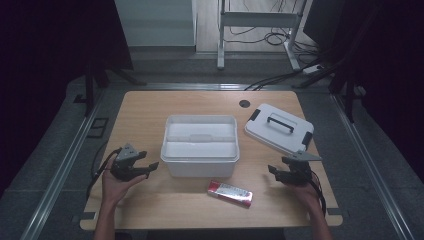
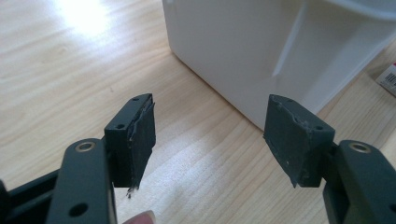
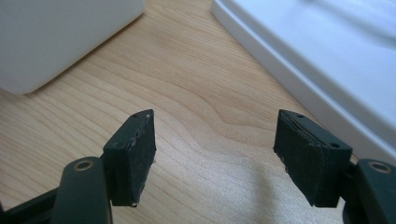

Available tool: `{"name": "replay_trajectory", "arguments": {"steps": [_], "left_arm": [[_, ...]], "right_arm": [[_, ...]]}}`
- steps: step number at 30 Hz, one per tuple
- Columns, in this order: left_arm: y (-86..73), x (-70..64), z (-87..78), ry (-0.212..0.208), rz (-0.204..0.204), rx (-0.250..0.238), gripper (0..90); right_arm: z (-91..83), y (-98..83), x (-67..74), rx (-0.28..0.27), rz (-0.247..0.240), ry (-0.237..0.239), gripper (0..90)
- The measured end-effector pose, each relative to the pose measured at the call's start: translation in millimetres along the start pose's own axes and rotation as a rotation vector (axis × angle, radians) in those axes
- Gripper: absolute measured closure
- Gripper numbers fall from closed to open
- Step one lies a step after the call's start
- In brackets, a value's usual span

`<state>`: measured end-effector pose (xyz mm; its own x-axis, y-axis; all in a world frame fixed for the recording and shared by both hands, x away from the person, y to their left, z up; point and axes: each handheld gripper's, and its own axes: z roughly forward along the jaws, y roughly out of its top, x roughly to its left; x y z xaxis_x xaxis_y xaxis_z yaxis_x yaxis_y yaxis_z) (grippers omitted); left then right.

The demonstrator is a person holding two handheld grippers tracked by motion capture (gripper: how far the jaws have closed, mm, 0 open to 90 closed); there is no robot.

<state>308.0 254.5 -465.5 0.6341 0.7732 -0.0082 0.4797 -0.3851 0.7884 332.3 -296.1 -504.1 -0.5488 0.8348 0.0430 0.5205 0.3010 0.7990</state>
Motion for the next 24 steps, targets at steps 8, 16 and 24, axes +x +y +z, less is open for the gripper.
{"name": "replay_trajectory", "arguments": {"steps": [8,16,24], "left_arm": [[31.8,6.8,-21.5,-0.017,0.074,-0.021,34.3],[75.3,9.5,-34.4,-0.075,0.146,-0.055,34.2],[112.4,0.2,-35.7,-0.084,0.234,-0.063,34.4]], "right_arm": [[-3.7,-2.9,-4.8,-0.004,0.009,-0.010,30.3],[-2.5,-4.7,-4.4,0.006,0.005,-0.008,30.5],[-2.8,-5.9,-5.2,0.013,0.004,-0.009,30.8]]}}
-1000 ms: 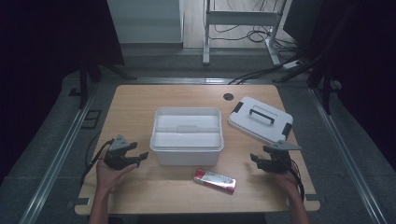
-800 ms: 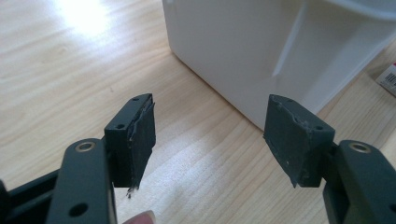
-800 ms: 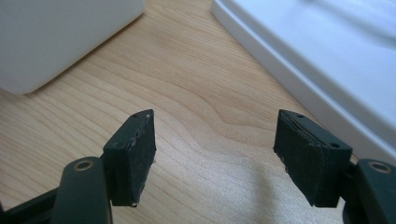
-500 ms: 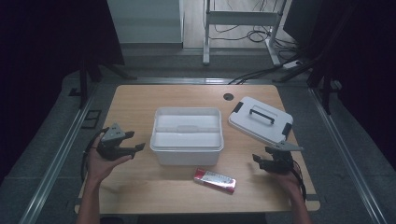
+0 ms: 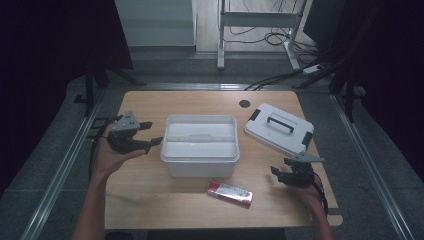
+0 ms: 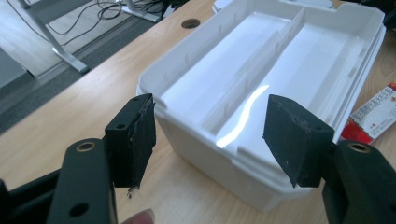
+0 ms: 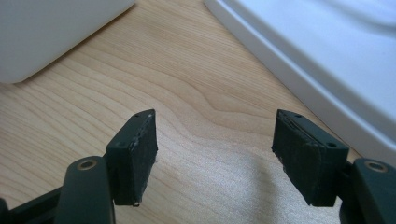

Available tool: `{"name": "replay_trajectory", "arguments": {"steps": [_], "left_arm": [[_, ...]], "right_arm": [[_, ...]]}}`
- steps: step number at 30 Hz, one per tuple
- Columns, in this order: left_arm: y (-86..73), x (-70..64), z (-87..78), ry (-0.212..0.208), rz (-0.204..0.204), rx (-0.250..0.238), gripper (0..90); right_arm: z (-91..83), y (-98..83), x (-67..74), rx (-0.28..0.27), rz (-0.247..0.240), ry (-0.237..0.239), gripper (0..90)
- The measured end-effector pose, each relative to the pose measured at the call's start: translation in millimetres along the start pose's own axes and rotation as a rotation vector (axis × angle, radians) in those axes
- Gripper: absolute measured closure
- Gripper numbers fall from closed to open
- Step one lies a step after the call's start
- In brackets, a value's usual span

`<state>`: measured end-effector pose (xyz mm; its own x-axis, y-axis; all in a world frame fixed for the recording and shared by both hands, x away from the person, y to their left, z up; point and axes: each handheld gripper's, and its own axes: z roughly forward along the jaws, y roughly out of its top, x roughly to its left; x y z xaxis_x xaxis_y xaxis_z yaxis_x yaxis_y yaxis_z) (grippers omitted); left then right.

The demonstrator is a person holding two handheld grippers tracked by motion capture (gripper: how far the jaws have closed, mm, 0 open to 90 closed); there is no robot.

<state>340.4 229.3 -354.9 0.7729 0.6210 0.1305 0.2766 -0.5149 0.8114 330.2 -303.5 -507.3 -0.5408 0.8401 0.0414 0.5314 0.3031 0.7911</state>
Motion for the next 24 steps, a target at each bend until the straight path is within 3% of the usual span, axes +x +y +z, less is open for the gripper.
{"name": "replay_trajectory", "arguments": {"steps": [10,24], "left_arm": [[34.4,2.1,9.1,-0.038,0.078,0.033,34.7],[65.0,3.3,33.7,-0.095,0.160,0.085,36.4]], "right_arm": [[2.0,-1.5,0.4,0.017,-0.007,-0.008,30.8],[4.6,-3.7,-0.7,0.042,-0.017,-0.023,30.8]]}}
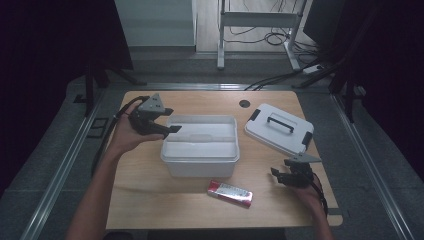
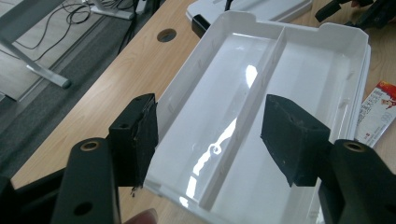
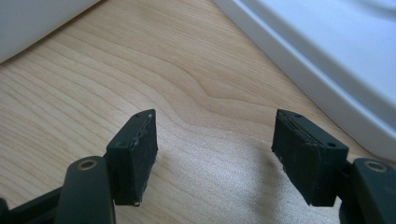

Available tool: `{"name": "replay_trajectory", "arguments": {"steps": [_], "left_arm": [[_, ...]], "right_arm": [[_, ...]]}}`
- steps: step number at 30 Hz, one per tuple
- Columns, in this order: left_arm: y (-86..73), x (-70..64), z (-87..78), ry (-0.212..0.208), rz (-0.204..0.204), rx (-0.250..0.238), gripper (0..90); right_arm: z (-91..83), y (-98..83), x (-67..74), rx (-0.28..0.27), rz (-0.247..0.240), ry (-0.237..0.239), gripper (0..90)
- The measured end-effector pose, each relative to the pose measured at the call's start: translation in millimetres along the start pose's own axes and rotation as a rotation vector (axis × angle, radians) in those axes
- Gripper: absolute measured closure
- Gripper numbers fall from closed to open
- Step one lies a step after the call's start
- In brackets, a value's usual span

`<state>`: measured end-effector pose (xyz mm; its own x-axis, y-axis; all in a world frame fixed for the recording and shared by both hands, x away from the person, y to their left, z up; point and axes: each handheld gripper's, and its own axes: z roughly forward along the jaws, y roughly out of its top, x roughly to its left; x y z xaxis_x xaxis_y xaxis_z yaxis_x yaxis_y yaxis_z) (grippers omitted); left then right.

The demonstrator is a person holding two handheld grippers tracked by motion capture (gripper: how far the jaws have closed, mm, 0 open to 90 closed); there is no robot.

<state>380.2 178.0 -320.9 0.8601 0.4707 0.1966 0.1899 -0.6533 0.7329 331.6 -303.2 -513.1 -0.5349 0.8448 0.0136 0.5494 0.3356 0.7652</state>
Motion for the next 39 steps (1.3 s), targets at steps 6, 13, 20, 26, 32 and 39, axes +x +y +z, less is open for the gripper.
{"name": "replay_trajectory", "arguments": {"steps": [6,13,20,26,32,39], "left_arm": [[11.0,1.8,5.9,-0.012,0.023,0.005,36.5],[19.1,2.7,10.9,-0.036,0.031,-0.008,36.8],[30.5,0.5,17.4,-0.051,0.066,0.018,37.0],[35.5,-1.7,25.2,-0.068,0.081,0.037,37.6],[37.4,-4.3,36.9,-0.086,0.104,0.073,38.7],[38.1,-7.4,45.1,-0.094,0.120,0.095,38.7]], "right_arm": [[-0.3,-0.4,-0.9,0.001,-0.004,-0.002,30.9],[1.1,-1.3,-0.2,0.010,-0.009,0.005,31.8],[1.9,-1.6,-0.3,0.015,-0.011,0.000,31.9],[2.2,-2.0,-0.4,0.020,-0.013,-0.001,32.0],[2.3,-2.0,-0.6,0.020,-0.012,-0.004,31.9],[2.5,-1.8,0.2,0.027,-0.014,-0.003,32.0]]}}
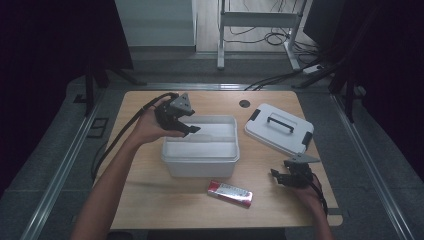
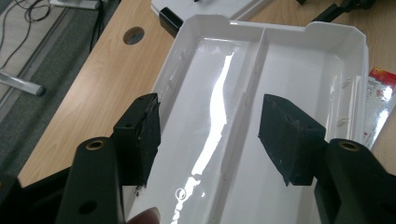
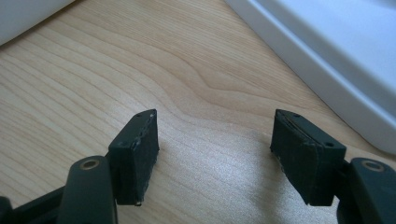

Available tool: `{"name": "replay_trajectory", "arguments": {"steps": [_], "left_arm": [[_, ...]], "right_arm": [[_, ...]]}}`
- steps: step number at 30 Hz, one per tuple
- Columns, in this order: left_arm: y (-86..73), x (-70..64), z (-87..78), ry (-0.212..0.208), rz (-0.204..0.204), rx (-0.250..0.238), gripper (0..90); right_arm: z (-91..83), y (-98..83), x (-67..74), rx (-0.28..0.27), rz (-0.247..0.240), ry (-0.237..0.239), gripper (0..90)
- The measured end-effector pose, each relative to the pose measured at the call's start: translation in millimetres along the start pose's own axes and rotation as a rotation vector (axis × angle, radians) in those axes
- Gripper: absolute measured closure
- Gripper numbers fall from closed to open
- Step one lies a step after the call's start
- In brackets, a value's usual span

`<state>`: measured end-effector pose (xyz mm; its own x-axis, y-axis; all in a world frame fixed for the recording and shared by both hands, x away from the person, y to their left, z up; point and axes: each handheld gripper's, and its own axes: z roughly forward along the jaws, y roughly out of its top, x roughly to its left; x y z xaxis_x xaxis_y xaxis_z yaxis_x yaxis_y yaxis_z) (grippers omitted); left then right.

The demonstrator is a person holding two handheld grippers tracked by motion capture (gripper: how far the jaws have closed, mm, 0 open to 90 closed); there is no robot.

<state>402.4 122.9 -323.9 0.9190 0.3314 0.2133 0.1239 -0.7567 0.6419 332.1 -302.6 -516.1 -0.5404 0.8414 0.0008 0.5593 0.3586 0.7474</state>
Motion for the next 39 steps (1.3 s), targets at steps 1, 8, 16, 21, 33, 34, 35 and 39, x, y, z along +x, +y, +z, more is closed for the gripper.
{"name": "replay_trajectory", "arguments": {"steps": [1,8,16,21,33,34,35,39], "left_arm": [[0.4,-0.4,1.6,-0.004,-0.002,-0.001,38.7],[2.0,0.2,13.6,-0.025,-0.002,0.024,39.1],[5.9,-0.2,17.6,-0.024,0.006,0.056,39.7],[7.5,-1.8,19.0,-0.017,0.013,0.069,39.8],[8.5,-2.1,27.4,0.009,0.019,0.124,40.8],[8.5,-2.3,28.1,0.010,0.020,0.129,40.9],[8.4,-2.5,29.2,0.014,0.019,0.132,41.2],[8.2,-2.4,31.3,0.019,0.025,0.157,41.3]], "right_arm": [[0.0,0.0,0.0,0.000,0.000,0.000,32.0],[0.3,0.0,0.3,0.002,-0.007,-0.001,32.1],[0.7,0.1,0.4,0.003,-0.012,0.001,32.2],[0.8,0.1,0.3,0.004,-0.012,0.002,32.4],[1.1,0.1,0.1,0.003,-0.010,0.005,32.5],[1.1,0.1,0.0,0.003,-0.010,0.006,32.5],[1.1,0.1,0.0,0.003,-0.010,0.006,32.5],[1.1,0.1,-0.1,0.004,-0.008,0.007,32.6]]}}
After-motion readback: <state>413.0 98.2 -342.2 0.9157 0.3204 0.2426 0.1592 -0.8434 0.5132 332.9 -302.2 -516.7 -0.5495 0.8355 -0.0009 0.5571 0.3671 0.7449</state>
